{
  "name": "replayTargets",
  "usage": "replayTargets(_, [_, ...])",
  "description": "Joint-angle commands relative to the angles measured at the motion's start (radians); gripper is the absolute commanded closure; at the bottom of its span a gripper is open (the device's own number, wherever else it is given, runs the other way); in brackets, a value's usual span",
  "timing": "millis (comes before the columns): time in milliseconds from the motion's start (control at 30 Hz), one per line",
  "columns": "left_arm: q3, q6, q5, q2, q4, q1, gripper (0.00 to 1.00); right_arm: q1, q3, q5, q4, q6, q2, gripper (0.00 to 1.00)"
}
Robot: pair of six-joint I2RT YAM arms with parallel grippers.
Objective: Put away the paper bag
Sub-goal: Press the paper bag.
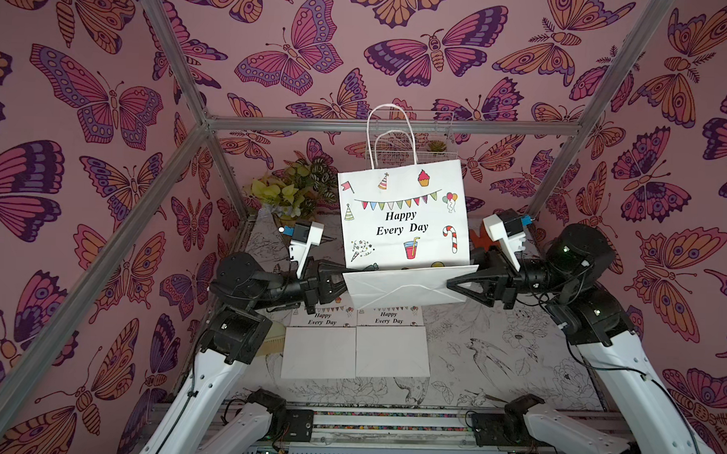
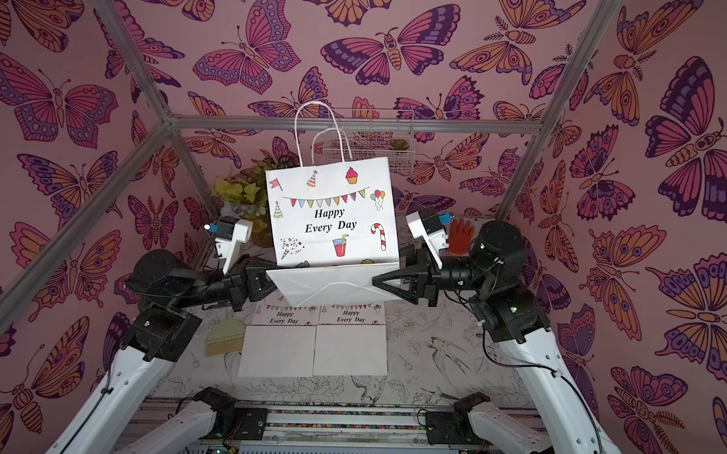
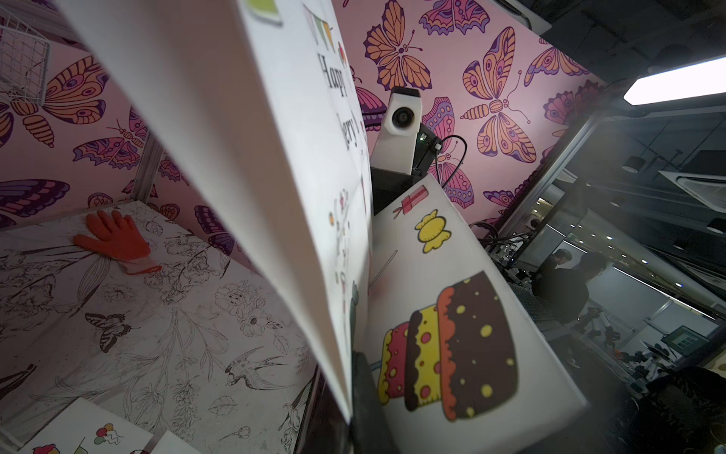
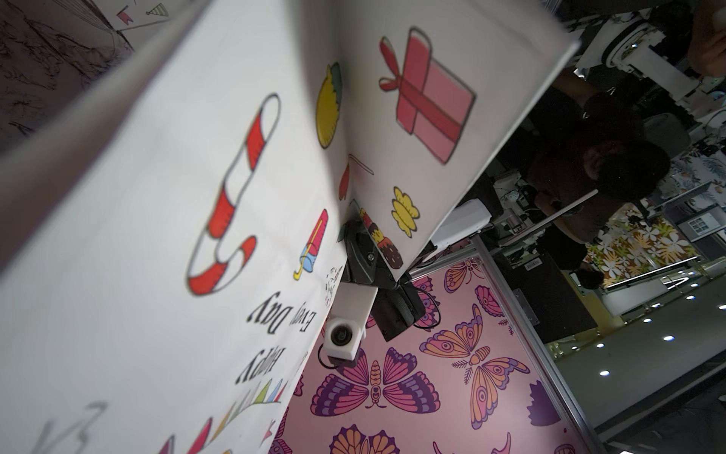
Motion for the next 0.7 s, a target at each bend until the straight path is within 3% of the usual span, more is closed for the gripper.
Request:
replayTargets(0, [0.001, -0.007, 0.034, -0.006, 0.039, 0.003, 1.00, 0.008, 0.019, 0.048, 0.073, 0.033, -0.006, 0.67])
replayTargets(100, [0.001, -0.007, 0.034, -0.004, 0.043, 0.001, 0.97, 0.010, 0.010, 0.045, 0.104, 0.055, -0.002, 0.77])
replayTargets(167, [-0.001, -0.006, 0.030, -0.004, 0.050, 0.001, 0.86, 0.012, 0.010, 0.045, 0.103, 0.055, 0.003, 0.87])
replayTargets(267, [-0.019, 0.012, 0.001, -0.036, 0.089, 0.001, 0.53, 0.012, 0.012, 0.045, 0.091, 0.044, 0.005, 0.99])
replayTargets(333, [-0.039, 0.015, -0.019, -0.073, 0.139, 0.001, 0.32, 0.012, 0.023, 0.046, 0.044, 0.008, 0.002, 1.00])
replayTargets(400, [-0.051, 0.004, -0.008, -0.098, 0.191, 0.001, 0.19, 0.013, 0.028, 0.053, 0.009, -0.020, -0.005, 1.00])
replayTargets(500, [-0.070, -0.039, 0.050, -0.109, 0.286, 0.000, 0.11, 0.012, 0.028, 0.058, 0.020, -0.013, -0.011, 1.00])
replayTargets(667, [-0.073, -0.041, 0.122, -0.083, 0.293, -0.024, 0.10, 0.012, 0.014, 0.042, 0.094, 0.046, -0.005, 1.00])
